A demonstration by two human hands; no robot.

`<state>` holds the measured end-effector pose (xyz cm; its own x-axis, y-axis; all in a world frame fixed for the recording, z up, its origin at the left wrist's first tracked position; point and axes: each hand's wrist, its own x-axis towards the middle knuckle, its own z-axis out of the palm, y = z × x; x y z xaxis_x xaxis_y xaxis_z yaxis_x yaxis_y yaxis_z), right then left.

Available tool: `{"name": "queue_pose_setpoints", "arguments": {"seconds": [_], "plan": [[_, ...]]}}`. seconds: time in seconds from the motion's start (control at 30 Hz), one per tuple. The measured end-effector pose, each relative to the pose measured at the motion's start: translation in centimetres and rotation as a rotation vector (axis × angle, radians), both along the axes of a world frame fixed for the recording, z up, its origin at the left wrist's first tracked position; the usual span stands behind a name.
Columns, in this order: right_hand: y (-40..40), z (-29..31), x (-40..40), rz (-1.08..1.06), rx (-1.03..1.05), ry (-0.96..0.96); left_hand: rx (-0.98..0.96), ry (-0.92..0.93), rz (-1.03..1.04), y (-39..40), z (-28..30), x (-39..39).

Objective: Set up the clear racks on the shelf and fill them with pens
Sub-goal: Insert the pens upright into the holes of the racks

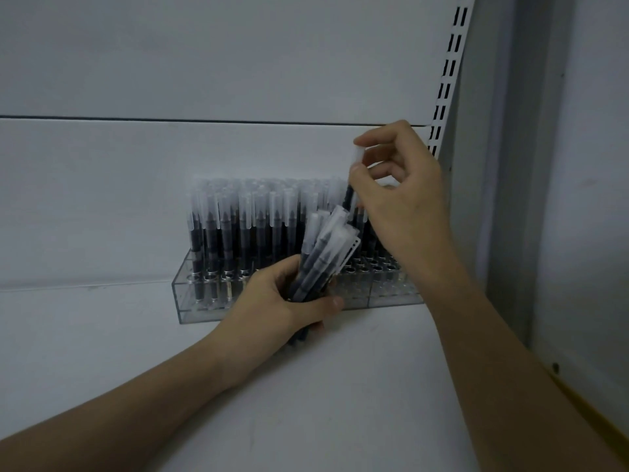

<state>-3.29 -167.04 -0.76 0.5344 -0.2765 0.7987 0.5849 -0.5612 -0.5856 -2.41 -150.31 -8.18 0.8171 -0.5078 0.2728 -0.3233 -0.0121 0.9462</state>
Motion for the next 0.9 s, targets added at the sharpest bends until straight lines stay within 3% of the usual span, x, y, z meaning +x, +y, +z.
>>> {"name": "queue_pose_setpoints", "arguments": {"seconds": [0.27,0.6,0.9], "plan": [[-0.3,-0.5,0.2,0.016,-0.176,0.272,-0.079,-0.046,-0.035,-0.4,0.2,-0.6],[0.0,0.0,-0.3,0.055,0.018,0.103,-0.255,-0.081,0.059,0.4,1.3,-0.1],[0.6,0.1,-0.8,0.337,0.041,0.225,-0.302,-0.032,0.056,0.6,1.8,-0.1]]}}
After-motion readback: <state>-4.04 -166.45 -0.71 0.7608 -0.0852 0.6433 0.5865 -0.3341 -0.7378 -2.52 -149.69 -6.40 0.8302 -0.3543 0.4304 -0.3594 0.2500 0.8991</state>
